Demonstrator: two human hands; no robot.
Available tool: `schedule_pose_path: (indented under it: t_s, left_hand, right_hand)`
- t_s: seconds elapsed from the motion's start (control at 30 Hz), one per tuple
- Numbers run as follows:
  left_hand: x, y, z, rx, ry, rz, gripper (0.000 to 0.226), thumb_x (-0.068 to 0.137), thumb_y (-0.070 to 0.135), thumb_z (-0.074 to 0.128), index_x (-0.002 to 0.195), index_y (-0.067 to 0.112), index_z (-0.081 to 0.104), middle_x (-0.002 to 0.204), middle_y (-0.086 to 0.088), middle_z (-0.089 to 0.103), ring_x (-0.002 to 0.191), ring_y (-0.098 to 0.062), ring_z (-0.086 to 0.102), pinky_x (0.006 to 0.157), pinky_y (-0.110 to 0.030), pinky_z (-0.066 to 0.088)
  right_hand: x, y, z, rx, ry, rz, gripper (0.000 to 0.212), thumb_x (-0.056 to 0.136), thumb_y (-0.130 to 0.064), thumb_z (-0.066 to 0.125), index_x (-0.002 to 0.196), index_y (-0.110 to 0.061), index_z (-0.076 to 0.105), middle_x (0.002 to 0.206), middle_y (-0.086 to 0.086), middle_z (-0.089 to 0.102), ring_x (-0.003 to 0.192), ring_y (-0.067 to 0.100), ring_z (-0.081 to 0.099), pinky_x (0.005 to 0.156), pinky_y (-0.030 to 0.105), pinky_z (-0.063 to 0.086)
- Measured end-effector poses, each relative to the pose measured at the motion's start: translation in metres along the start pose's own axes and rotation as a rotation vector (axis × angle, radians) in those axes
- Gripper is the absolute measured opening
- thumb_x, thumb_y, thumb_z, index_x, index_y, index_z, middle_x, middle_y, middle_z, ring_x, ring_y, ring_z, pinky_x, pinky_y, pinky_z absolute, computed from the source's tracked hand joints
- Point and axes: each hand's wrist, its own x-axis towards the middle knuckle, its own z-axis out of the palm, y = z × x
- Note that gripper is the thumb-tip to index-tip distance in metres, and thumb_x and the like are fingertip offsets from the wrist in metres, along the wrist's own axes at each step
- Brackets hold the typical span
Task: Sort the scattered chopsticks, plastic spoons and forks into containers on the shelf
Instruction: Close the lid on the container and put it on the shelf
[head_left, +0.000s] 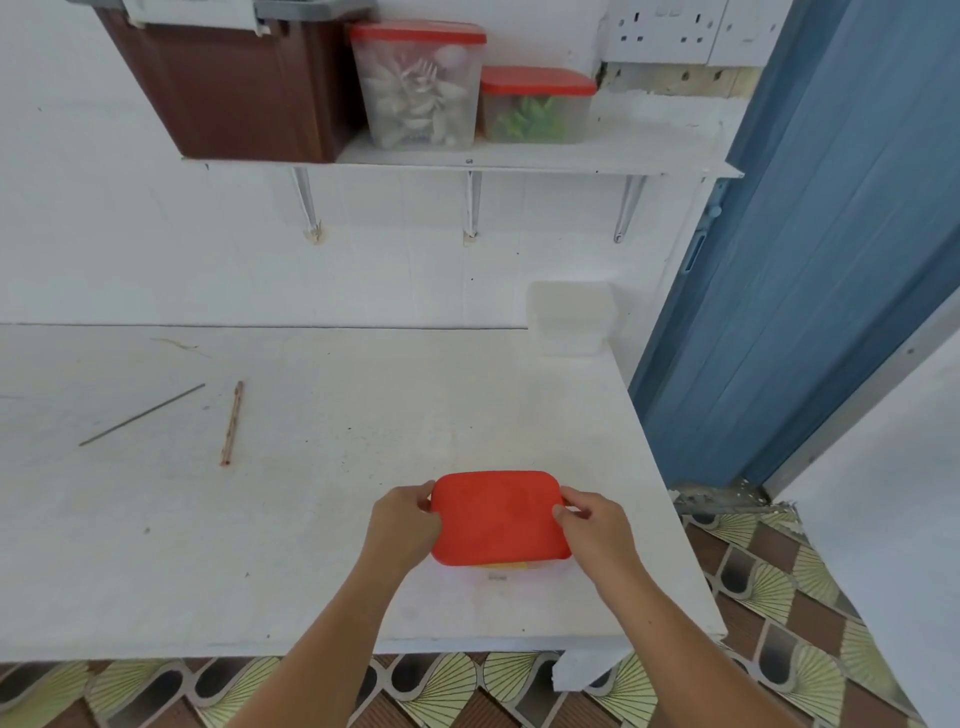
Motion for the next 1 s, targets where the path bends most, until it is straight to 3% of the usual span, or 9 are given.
schedule_pose_path:
  t_s: [0.1,0.2,0.4,0.5,0.57,0.67,0.73,0.8,1.0]
  left_hand:
    - [0.001,-0.002,0.0,0.007,-0.01,0.014,0.056,0.092,0.008,0.052,0.144,0.025,0.061,0.13,0.003,0.07,0.089,-0.012,0.064,0.073,-0.016,0.044]
    - [0.0,-0.002,0.003,0.034,-0.003,0.04,0.056,0.095,0.007,0.053,0.148,0.023,0.057,0.139,0.001,0.063,0.093,-0.005,0.055,0.076,-0.014,0.039]
    - [0.001,-0.007,0.01,0.081,0.013,0.078,0.056,0.095,0.006,0.051,0.148,0.021,0.056,0.135,-0.002,0.063,0.096,-0.006,0.054,0.078,-0.016,0.039]
    - [0.002,-0.009,0.012,0.071,0.031,0.077,0.054,0.096,0.006,0.05,0.146,0.023,0.059,0.13,-0.002,0.063,0.099,-0.007,0.053,0.076,-0.014,0.039]
    - [0.004,-0.009,0.015,0.039,0.067,0.047,0.049,0.096,0.007,0.052,0.14,0.023,0.064,0.121,-0.001,0.067,0.098,-0.011,0.057,0.079,-0.019,0.042]
    - [0.007,-0.009,0.02,-0.016,0.151,-0.033,0.025,0.098,0.018,0.059,0.115,0.023,0.076,0.101,0.005,0.071,0.09,-0.013,0.064,0.077,-0.027,0.047]
    - [0.011,-0.008,0.024,-0.042,0.18,-0.076,0.015,0.1,0.023,0.059,0.094,0.025,0.073,0.088,0.008,0.07,0.081,-0.011,0.063,0.071,-0.03,0.05]
    - [0.015,-0.005,0.028,-0.088,0.193,-0.097,0.016,0.1,0.019,0.057,0.088,0.023,0.067,0.083,0.006,0.068,0.079,-0.014,0.063,0.07,-0.032,0.052]
    - [0.018,-0.007,0.051,-0.009,0.217,0.032,0.031,0.1,0.008,0.04,0.119,0.018,0.062,0.107,0.0,0.059,0.091,-0.025,0.061,0.075,-0.036,0.047]
  right_hand:
    - [-0.004,0.003,0.0,0.005,0.035,0.009,0.037,0.102,-0.017,0.059,0.139,-0.019,0.064,0.134,-0.003,0.063,0.113,0.013,0.058,0.098,0.028,0.048]
    - [-0.01,0.009,0.001,-0.032,0.076,0.009,0.037,0.101,-0.014,0.059,0.138,-0.018,0.065,0.136,-0.001,0.063,0.121,0.016,0.058,0.099,0.027,0.047]
    - [-0.019,0.017,0.008,-0.09,0.125,-0.018,0.039,0.098,-0.007,0.063,0.136,-0.016,0.066,0.126,-0.002,0.066,0.104,0.009,0.054,0.087,0.018,0.045]
    - [-0.017,0.017,0.011,-0.131,0.119,-0.062,0.042,0.099,-0.006,0.061,0.14,-0.016,0.063,0.125,-0.001,0.064,0.095,0.005,0.054,0.068,0.005,0.039]
    - [-0.014,0.018,0.014,-0.154,0.116,-0.09,0.045,0.099,-0.004,0.059,0.143,-0.014,0.061,0.12,-0.004,0.061,0.089,0.0,0.055,0.062,0.003,0.042]
    - [-0.011,0.018,0.02,-0.202,0.105,-0.13,0.052,0.099,-0.003,0.052,0.151,-0.012,0.051,0.116,-0.007,0.054,0.089,0.0,0.055,0.065,0.007,0.045]
    - [-0.01,0.018,0.026,-0.263,0.101,-0.171,0.055,0.101,-0.005,0.048,0.155,-0.012,0.042,0.113,-0.008,0.047,0.087,0.004,0.054,0.065,0.011,0.045]
    - [-0.009,0.02,0.032,-0.331,0.13,-0.233,0.053,0.101,-0.006,0.05,0.154,-0.008,0.044,0.112,-0.009,0.044,0.082,0.007,0.053,0.065,0.011,0.042]
    - [0.008,0.033,0.036,-0.306,0.22,-0.336,0.043,0.097,0.005,0.056,0.14,-0.002,0.06,0.103,-0.002,0.053,0.084,0.007,0.054,0.07,0.012,0.041]
